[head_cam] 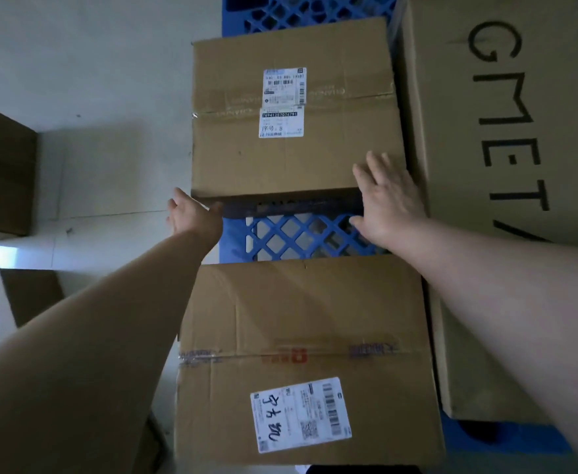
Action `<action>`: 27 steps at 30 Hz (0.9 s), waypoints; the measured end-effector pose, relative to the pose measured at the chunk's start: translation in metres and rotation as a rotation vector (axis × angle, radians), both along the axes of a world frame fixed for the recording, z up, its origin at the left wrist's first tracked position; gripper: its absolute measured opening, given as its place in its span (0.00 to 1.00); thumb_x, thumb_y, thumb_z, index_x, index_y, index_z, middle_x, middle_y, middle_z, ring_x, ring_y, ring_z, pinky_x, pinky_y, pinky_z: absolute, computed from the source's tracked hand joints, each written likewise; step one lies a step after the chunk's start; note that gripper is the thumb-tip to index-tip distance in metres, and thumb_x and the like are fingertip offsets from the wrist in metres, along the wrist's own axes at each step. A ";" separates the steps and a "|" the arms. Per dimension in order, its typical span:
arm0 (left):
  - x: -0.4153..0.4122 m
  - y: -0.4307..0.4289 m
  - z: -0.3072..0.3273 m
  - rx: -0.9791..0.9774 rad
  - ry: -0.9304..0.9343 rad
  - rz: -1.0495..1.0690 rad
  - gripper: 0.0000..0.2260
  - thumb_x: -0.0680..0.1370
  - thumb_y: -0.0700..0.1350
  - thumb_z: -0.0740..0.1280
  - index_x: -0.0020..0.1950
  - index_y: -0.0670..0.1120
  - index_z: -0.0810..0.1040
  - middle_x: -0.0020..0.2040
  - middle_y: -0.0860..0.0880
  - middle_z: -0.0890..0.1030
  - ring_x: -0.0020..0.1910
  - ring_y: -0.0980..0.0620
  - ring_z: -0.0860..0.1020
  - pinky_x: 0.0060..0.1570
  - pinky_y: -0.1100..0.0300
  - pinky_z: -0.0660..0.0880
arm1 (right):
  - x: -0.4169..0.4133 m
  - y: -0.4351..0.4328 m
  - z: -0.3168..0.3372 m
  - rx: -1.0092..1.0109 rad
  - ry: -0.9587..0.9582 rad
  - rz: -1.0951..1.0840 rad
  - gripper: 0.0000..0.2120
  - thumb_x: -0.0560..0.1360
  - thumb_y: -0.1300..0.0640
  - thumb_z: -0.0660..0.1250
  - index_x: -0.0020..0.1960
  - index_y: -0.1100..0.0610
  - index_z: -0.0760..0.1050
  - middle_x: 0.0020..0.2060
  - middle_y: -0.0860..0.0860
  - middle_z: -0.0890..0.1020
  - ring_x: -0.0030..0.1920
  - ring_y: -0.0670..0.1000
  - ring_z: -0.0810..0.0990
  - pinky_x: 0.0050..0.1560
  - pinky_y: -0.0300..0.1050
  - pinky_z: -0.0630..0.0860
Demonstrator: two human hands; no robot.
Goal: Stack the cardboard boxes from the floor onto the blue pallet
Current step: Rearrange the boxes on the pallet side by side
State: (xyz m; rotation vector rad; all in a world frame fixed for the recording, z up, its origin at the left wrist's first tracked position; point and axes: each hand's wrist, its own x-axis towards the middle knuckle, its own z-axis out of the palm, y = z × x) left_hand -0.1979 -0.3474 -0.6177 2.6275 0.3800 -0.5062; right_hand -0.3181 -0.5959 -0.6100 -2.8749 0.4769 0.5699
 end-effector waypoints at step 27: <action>-0.055 0.022 0.010 0.167 0.246 0.082 0.28 0.73 0.56 0.63 0.69 0.43 0.67 0.65 0.42 0.72 0.68 0.41 0.63 0.67 0.44 0.65 | -0.049 0.007 0.025 0.265 0.277 0.012 0.39 0.75 0.39 0.64 0.77 0.37 0.43 0.76 0.43 0.33 0.76 0.53 0.31 0.74 0.55 0.57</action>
